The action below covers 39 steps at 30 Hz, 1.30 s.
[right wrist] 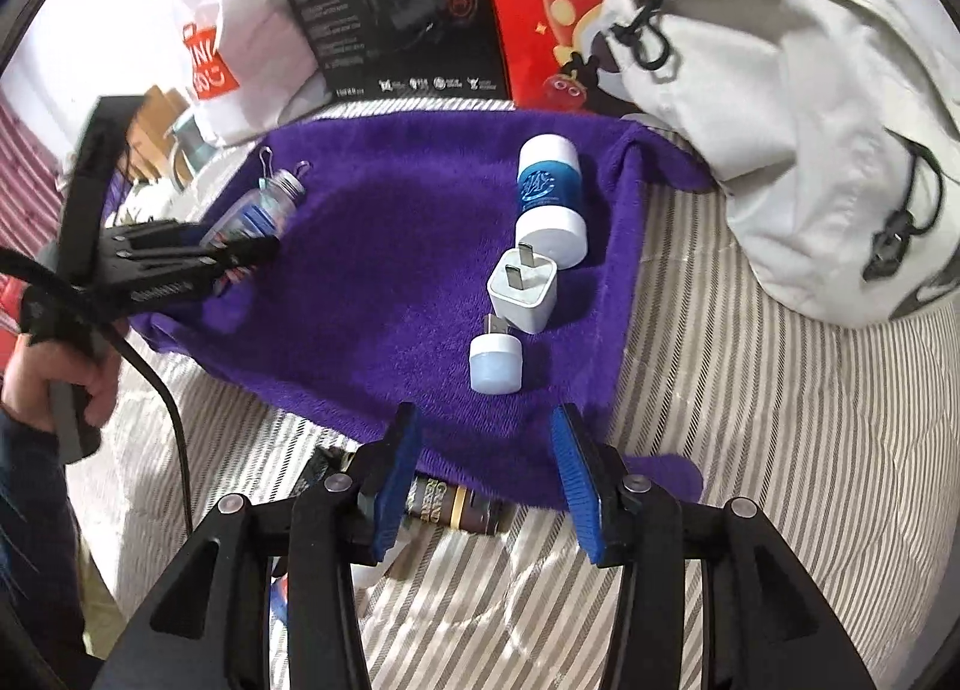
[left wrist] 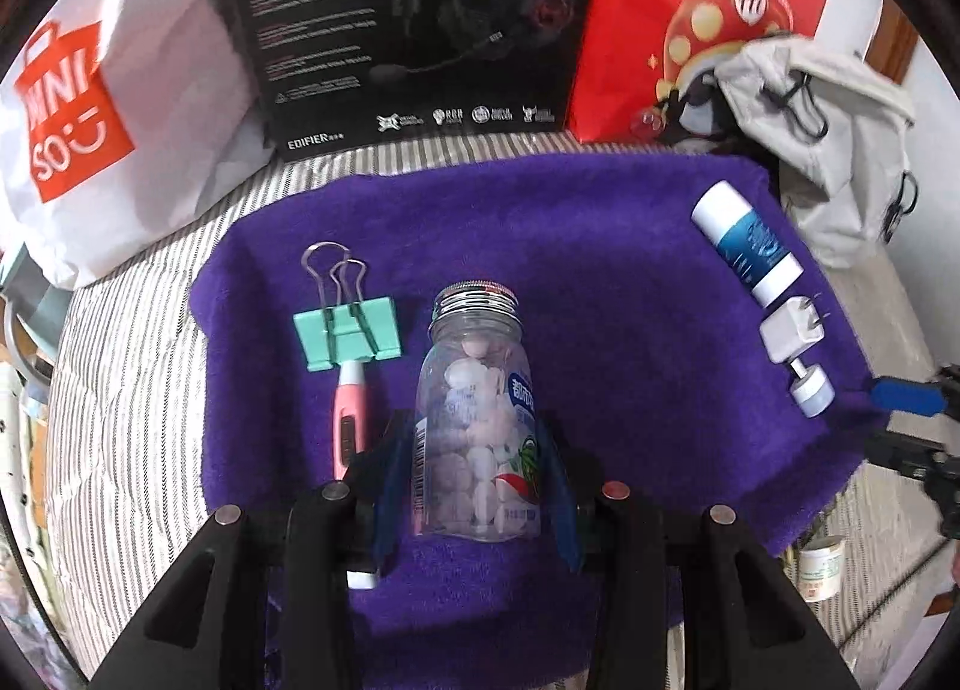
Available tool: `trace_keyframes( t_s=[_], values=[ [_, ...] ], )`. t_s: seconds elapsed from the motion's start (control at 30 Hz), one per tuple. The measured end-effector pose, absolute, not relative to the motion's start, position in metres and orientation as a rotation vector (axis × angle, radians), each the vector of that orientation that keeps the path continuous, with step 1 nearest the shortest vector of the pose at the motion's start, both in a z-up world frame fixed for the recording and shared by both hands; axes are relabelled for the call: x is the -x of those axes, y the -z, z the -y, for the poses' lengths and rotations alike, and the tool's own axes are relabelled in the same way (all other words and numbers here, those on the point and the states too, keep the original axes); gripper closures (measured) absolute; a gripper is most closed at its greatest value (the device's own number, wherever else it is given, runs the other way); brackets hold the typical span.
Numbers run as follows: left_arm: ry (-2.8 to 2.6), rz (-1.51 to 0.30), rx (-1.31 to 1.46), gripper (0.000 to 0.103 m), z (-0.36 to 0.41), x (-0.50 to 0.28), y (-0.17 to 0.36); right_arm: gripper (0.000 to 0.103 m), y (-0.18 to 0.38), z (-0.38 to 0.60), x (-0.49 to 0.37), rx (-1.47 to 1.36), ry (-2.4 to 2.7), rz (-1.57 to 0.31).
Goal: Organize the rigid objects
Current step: 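Open the right tool to drop the USB light while the left tool releases the jar, then grasp the black rectangular box with the left tool while the right tool grasps the small white jar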
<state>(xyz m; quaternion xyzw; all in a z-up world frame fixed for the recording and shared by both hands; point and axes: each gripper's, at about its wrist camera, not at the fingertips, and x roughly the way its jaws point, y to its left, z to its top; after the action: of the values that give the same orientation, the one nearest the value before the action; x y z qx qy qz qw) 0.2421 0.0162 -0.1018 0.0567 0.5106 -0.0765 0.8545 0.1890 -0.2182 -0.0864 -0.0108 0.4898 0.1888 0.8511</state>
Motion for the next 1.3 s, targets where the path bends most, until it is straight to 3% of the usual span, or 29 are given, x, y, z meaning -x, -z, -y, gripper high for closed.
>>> trace_keyframes(
  t_s=[0.17, 0.53, 0.73, 0.87, 1.3],
  values=[
    [0.143, -1.099, -0.160, 0.064, -0.008, -0.251, 0.112, 0.051, 0.082, 0.226, -0.178, 0.001, -0.374, -1.021],
    [0.149, -1.096, -0.139, 0.063, -0.010, -0.248, 0.115, 0.050, 0.087, 0.252, -0.157, -0.088, -0.332, -1.028],
    [0.146, -1.115, -0.131, 0.050, -0.008, -0.235, 0.116, 0.050, 0.092, 0.259, -0.143, -0.108, -0.317, -1.039],
    [0.139, -1.119, -0.122, 0.048, -0.007, -0.222, 0.116, 0.050, 0.091, 0.266, -0.131, -0.114, -0.308, -1.035],
    [0.238, -1.019, -0.110, 0.048, 0.030, -0.136, 0.068, 0.049, 0.088, 0.290, -0.095, -0.142, -0.258, -1.014]
  ],
)
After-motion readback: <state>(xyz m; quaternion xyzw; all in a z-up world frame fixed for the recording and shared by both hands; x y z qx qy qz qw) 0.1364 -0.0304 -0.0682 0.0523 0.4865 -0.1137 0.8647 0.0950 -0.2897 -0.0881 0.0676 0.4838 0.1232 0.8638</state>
